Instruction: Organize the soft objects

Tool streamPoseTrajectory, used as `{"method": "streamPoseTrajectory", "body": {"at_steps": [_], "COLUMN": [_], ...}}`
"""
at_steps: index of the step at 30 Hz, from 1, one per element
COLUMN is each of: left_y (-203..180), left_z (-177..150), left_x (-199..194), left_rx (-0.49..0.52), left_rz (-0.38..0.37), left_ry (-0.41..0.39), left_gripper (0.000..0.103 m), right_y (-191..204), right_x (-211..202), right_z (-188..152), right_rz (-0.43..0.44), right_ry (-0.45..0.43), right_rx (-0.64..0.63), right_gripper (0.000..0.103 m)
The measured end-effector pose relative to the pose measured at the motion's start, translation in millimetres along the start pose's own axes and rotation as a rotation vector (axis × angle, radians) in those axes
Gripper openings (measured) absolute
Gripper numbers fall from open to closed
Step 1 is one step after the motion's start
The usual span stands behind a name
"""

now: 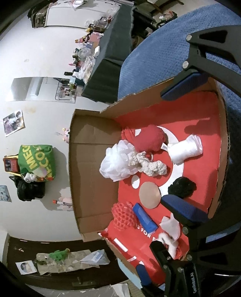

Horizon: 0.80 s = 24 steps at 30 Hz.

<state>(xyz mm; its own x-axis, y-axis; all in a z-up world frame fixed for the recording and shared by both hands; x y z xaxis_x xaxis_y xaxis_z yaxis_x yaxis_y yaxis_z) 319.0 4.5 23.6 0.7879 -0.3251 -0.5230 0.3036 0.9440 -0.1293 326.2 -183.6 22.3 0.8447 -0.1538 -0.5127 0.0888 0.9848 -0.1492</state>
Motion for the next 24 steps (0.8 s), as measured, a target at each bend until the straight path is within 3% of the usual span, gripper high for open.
{"method": "streamPoseTrajectory", "body": {"at_steps": [5,24], "left_y": [2.4,4.4], "left_z": [-0.5,-3.3], "left_x": [-0.4,4.2], "left_rx": [-0.008,-0.010], "left_rz": [0.005,0.017], "left_ry": [0.000,0.016], "left_gripper": [0.103,0.103], "right_y": [5.1,5.3], "right_x": [-5.7,2.6], "right_z": [3.6,-1.3], "right_rz": [-0.004,-0.016], "right_ry": [-0.039,-0.017], "right_rx": [-0.022,-0.026], "right_gripper": [0.103,0.103]}}
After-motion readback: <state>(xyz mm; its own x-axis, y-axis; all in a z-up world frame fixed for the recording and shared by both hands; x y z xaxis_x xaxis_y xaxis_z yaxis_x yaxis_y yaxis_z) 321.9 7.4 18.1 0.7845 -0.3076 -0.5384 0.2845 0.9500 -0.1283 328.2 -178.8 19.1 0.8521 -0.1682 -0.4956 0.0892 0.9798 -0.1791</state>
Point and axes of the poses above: each gripper's, at about its wrist camera, not at the fingertips, and x roughly the way its jaws point, y to its left, z to its top, the point moved 9 cm from there along x, roughly the way its jaws point, and after that the axes turned 13 degrees about -z, right-handed, at the moved point
